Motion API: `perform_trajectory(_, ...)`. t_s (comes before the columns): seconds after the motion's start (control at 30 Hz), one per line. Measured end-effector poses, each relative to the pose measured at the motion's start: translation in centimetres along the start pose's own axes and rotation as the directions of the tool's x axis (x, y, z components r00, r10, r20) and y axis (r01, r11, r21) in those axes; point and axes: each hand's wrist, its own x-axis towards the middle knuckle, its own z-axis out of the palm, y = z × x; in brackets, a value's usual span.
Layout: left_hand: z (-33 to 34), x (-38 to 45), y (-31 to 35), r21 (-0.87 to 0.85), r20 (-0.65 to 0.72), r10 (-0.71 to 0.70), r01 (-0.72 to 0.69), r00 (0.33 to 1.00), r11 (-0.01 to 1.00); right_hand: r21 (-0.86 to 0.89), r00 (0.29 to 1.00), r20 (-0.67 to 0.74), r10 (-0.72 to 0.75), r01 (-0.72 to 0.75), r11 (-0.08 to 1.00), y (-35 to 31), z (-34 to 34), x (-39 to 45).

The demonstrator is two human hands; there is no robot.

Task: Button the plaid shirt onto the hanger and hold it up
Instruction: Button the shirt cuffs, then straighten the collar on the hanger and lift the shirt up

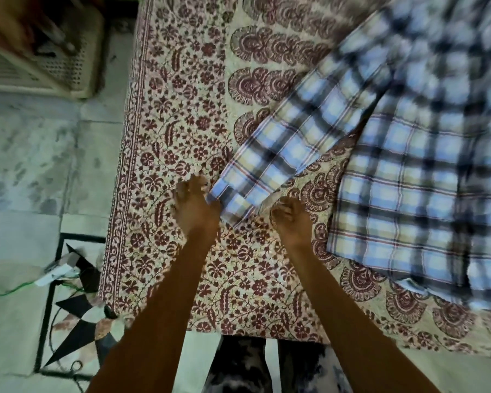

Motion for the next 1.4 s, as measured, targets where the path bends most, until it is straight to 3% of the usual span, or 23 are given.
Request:
perform_trajectory(0.13, -1.4, -2.4, 6.4, -0.109, 0.038, 0.192, -0.187, 0.981, 0.976, 0.03, 0.987, -0.067, -0.146, 0.148, 0.989, -3.3, -5.5, -0.1)
perform_trajectory(0.23, -1.5, -4.3, 11.8, -0.139, 0.055, 0.334, -0.324, 0.941, 0.936, -0.154, 0.934, -0.17, -0.315, 0.291, 0.944, -5.4, -10.0, -0.3)
perform_trajectory(0.47, 2.3, -8.1, 25.4, -0.138, 0.086, 0.55, -0.537, 0.831, 0.832, -0.241, 0.865, -0.213, -0.455, 0.404, 0.882, -8.3, -23.5, 2.9)
perform_trajectory(0.77, 11.6, -13.1, 41.7, -0.128, 0.065, 0.576, -0.566, 0.815, 0.815, -0.176, 0.84, -0.265, -0.473, 0.44, 0.88, -9.9, -41.2, 11.4)
perform_trajectory(0.87, 13.6, -12.5, 44.5, -0.111, 0.055, 0.593, -0.585, 0.803, 0.803, -0.206, 0.842, -0.26, -0.474, 0.431, 0.879, -10.8, -43.9, 14.6)
perform_trajectory(1.23, 21.1, -3.6, 53.5, -0.063, 0.023, 0.657, -0.655, 0.753, 0.753, -0.27, 0.834, -0.204, -0.513, 0.456, 0.848, -13.1, -46.6, 28.7)
perform_trajectory(1.4, 25.3, 2.6, 56.2, -0.066, 0.021, 0.588, -0.586, 0.808, 0.808, -0.317, 0.81, -0.189, -0.554, 0.484, 0.816, -14.7, -45.9, 35.5)
